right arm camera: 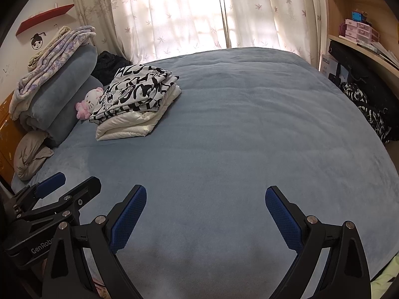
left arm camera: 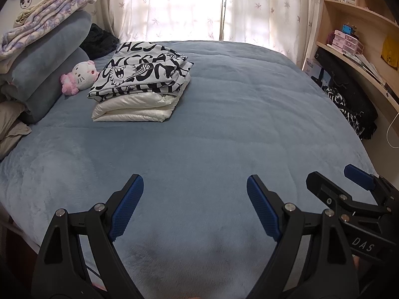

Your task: Fold large clothes

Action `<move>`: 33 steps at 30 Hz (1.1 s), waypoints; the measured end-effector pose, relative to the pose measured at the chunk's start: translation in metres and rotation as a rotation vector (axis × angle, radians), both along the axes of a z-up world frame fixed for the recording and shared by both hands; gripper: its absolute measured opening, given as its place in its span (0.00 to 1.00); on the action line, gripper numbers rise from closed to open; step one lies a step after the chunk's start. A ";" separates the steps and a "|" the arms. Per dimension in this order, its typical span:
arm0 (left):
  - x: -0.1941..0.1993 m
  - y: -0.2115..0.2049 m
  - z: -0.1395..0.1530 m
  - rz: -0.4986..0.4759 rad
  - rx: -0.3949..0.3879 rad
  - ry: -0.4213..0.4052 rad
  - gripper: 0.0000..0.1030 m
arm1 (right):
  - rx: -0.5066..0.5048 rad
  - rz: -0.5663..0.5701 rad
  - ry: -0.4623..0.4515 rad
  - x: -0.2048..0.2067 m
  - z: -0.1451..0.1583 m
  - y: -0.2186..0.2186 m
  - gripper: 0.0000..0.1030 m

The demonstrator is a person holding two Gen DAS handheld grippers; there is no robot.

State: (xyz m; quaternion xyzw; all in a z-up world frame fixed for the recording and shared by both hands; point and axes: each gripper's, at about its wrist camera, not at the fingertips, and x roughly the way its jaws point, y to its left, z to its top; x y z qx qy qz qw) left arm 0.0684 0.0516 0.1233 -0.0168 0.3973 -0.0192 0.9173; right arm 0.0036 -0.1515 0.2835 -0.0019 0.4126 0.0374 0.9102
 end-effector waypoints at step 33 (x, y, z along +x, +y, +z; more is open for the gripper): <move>-0.020 0.002 0.003 -0.005 0.045 0.011 0.81 | 0.001 -0.007 -0.004 -0.006 -0.009 0.001 0.94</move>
